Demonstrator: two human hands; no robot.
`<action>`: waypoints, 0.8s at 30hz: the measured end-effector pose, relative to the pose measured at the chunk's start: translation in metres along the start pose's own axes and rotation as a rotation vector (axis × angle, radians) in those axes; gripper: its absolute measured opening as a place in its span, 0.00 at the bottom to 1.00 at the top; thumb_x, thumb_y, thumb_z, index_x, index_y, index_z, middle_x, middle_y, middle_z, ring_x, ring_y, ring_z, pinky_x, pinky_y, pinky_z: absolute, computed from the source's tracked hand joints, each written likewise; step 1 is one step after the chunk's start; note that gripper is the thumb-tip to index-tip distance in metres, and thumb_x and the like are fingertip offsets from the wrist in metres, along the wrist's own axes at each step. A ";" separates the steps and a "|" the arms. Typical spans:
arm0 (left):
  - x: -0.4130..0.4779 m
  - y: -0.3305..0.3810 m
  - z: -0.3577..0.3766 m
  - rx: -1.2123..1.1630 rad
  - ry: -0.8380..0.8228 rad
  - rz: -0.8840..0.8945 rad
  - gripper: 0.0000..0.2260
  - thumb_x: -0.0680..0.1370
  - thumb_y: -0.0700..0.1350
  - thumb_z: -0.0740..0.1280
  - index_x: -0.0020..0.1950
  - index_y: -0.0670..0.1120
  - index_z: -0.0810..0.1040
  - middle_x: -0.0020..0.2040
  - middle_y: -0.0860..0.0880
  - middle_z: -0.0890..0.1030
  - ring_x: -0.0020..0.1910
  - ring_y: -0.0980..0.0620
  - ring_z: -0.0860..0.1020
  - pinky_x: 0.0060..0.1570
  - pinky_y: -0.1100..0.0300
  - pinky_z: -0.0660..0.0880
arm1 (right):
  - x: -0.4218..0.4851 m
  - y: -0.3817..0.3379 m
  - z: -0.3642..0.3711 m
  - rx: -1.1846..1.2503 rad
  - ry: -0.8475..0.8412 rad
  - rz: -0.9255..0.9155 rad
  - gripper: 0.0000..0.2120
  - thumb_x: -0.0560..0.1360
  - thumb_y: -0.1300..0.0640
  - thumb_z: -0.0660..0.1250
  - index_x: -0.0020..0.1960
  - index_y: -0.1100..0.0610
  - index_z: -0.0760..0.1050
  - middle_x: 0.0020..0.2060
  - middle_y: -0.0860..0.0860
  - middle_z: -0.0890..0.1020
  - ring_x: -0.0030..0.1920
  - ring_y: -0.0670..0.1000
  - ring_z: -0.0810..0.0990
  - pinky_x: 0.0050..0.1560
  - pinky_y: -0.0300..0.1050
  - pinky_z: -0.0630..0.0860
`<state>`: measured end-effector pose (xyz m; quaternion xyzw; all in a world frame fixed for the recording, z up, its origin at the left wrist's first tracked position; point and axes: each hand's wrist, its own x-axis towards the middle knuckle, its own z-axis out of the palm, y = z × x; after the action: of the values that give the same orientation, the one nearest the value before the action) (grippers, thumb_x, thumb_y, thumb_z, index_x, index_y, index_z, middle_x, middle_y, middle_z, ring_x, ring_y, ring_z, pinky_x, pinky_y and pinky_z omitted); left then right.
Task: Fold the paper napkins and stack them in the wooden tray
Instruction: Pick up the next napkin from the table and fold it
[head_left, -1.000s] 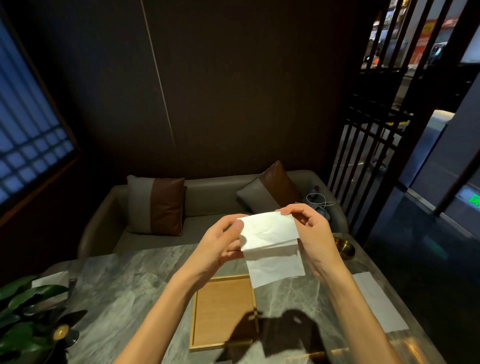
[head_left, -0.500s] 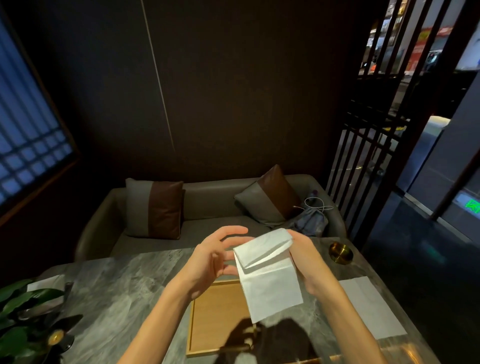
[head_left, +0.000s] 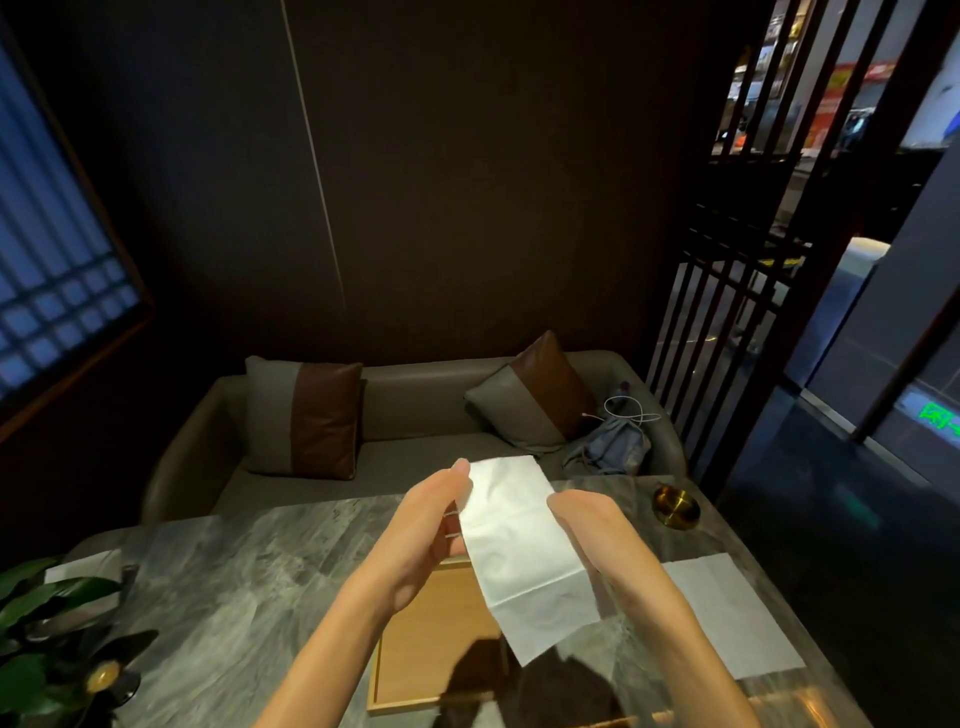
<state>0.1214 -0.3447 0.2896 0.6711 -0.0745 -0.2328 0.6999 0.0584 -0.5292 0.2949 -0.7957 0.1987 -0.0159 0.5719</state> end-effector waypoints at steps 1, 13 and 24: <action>0.000 0.000 0.002 0.024 0.006 0.016 0.10 0.81 0.60 0.65 0.52 0.57 0.83 0.50 0.54 0.87 0.51 0.52 0.87 0.50 0.55 0.84 | -0.003 0.000 -0.003 -0.016 -0.018 -0.024 0.15 0.80 0.57 0.59 0.40 0.63 0.76 0.32 0.56 0.74 0.33 0.54 0.72 0.37 0.45 0.68; -0.020 0.031 0.006 0.149 0.015 0.415 0.20 0.78 0.56 0.69 0.46 0.38 0.81 0.41 0.32 0.79 0.38 0.47 0.74 0.40 0.51 0.70 | -0.025 -0.019 -0.004 0.295 0.120 -0.486 0.04 0.78 0.61 0.69 0.47 0.54 0.83 0.32 0.41 0.82 0.36 0.37 0.78 0.39 0.29 0.73; -0.016 0.032 0.004 0.092 0.028 0.369 0.06 0.81 0.48 0.69 0.54 0.51 0.86 0.49 0.47 0.89 0.48 0.48 0.88 0.46 0.56 0.85 | -0.026 -0.017 -0.006 0.435 0.106 -0.377 0.13 0.76 0.61 0.71 0.59 0.49 0.81 0.38 0.49 0.85 0.39 0.45 0.82 0.42 0.36 0.80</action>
<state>0.1125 -0.3418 0.3249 0.6804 -0.1972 -0.0874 0.7004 0.0379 -0.5209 0.3178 -0.6753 0.0691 -0.2058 0.7048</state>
